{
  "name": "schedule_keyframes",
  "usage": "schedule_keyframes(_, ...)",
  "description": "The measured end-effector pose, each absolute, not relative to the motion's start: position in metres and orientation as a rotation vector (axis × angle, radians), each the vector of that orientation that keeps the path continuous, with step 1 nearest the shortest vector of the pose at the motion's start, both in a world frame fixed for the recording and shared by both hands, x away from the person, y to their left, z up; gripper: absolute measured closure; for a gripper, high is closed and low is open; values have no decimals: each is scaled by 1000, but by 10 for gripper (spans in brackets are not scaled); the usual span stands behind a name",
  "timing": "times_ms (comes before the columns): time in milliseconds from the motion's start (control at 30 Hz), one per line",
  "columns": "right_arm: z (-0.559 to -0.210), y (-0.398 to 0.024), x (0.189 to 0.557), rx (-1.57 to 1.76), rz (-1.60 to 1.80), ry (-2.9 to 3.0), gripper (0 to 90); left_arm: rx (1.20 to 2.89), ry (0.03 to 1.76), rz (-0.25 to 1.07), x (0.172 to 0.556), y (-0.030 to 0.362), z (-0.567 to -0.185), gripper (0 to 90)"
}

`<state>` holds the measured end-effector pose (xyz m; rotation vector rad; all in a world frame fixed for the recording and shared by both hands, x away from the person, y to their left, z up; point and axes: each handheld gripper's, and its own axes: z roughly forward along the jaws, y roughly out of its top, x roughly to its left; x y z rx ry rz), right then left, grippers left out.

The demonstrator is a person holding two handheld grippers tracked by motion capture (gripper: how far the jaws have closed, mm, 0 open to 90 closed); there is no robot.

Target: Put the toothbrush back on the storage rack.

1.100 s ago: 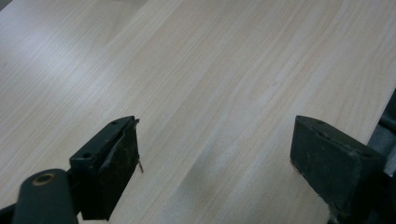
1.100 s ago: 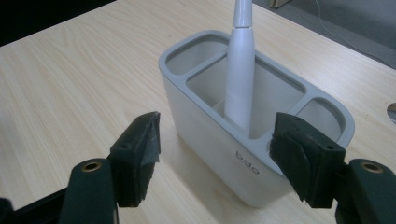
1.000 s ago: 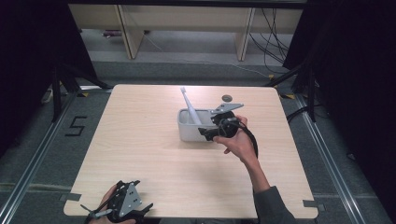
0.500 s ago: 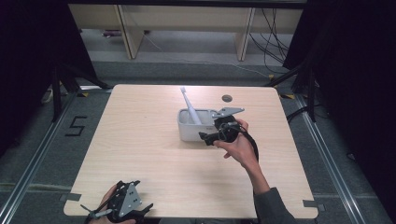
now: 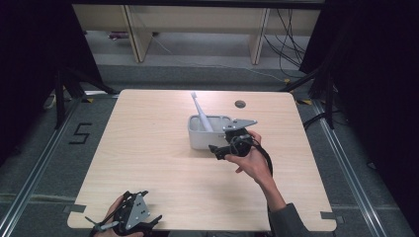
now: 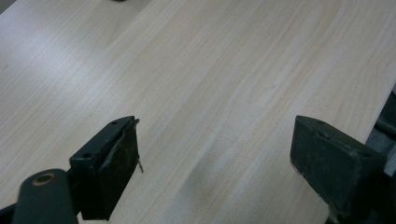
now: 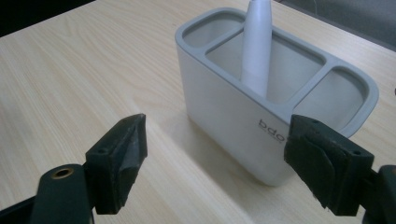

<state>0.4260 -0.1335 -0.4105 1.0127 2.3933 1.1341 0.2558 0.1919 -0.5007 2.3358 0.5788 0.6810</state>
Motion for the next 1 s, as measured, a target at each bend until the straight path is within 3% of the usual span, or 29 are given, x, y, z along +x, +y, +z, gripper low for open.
schedule_keyframes(1000,-438,-144,392,1026,1141,2421,213,2297,612,707,256,191,-502,150)
